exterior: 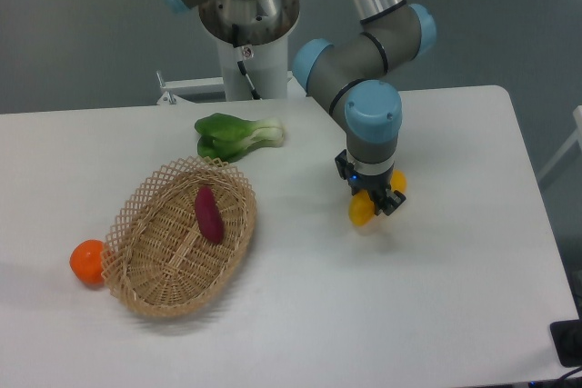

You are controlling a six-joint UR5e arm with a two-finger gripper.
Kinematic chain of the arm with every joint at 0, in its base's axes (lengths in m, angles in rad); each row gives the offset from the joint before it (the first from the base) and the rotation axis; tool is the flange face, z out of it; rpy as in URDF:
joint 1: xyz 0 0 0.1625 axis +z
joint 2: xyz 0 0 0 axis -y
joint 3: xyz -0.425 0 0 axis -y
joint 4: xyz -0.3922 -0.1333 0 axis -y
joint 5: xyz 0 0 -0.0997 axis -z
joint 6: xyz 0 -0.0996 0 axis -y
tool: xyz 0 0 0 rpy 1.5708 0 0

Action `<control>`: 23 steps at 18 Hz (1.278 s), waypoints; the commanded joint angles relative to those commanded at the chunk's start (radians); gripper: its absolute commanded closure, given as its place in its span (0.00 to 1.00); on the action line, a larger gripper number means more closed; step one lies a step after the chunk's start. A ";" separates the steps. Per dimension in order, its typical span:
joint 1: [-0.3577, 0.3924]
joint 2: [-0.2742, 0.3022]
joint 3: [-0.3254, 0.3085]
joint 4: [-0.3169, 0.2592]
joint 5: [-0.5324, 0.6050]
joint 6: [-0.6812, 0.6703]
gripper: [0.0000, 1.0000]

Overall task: Pick up the mango from the table
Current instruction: 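Close the gripper fingers around the yellow mango, then lift the grasped mango up off the table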

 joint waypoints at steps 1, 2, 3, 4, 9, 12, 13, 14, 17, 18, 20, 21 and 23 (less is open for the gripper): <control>-0.006 0.009 0.003 0.000 -0.002 -0.011 0.44; -0.009 0.011 0.005 0.000 -0.003 -0.020 0.44; -0.009 0.014 0.012 0.000 -0.003 -0.025 0.44; -0.009 0.014 0.021 0.000 -0.003 -0.026 0.44; -0.009 0.012 0.092 -0.050 -0.021 -0.028 0.44; -0.012 0.008 0.143 -0.090 -0.052 -0.061 0.44; -0.014 0.006 0.156 -0.104 -0.058 -0.063 0.44; -0.014 0.005 0.172 -0.119 -0.066 -0.066 0.44; -0.014 0.003 0.209 -0.172 -0.098 -0.097 0.44; -0.014 0.003 0.218 -0.182 -0.109 -0.104 0.44; -0.014 0.002 0.230 -0.187 -0.117 -0.107 0.44; -0.015 0.002 0.238 -0.187 -0.121 -0.107 0.44; -0.015 0.000 0.252 -0.189 -0.138 -0.109 0.44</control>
